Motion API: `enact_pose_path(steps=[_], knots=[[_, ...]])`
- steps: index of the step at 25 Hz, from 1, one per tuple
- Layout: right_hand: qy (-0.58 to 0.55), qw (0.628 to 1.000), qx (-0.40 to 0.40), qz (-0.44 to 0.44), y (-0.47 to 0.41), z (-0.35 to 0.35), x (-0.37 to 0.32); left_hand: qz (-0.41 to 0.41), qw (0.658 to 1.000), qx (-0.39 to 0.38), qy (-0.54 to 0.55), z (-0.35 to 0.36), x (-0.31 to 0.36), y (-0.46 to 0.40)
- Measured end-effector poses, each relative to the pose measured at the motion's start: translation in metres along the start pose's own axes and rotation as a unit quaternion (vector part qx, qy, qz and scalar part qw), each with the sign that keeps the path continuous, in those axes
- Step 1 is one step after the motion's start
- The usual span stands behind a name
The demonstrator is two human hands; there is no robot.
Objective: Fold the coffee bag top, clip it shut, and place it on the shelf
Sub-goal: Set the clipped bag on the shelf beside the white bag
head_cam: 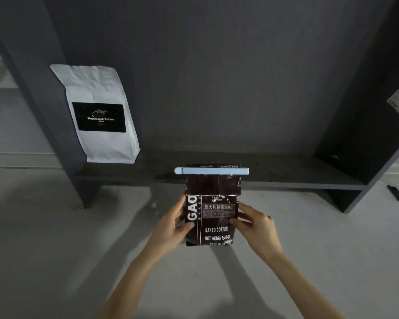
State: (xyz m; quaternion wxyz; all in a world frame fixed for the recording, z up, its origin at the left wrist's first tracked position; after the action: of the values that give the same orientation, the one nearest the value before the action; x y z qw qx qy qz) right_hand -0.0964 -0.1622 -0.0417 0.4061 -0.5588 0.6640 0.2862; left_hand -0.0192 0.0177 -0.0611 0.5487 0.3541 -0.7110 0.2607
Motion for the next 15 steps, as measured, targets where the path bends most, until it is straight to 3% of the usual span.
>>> enact_pose_path(steps=[7, 15], knots=[[0.044, 0.992, -0.003, -0.119, -0.075, -0.009, -0.080, 0.091, 0.991, 0.067, -0.073, -0.077, 0.068, -0.025], [0.056, 0.987, -0.011, -0.150, -0.163, 0.025, -0.108, 0.068, 0.982, 0.113, -0.132, -0.150, 0.070, -0.080]])
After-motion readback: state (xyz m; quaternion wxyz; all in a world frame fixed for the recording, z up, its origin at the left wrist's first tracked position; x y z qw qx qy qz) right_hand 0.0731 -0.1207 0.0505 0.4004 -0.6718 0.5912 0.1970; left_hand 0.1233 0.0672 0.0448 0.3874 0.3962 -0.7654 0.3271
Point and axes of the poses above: each hand's wrist, its own y-axis away from the middle knuckle, its own z-axis out of the palm, x = y × z, the point moved 1 cm from there along -y, towards the middle knuckle, and after that the axes turned 9 degrees about -x, right-handed, at the moved point
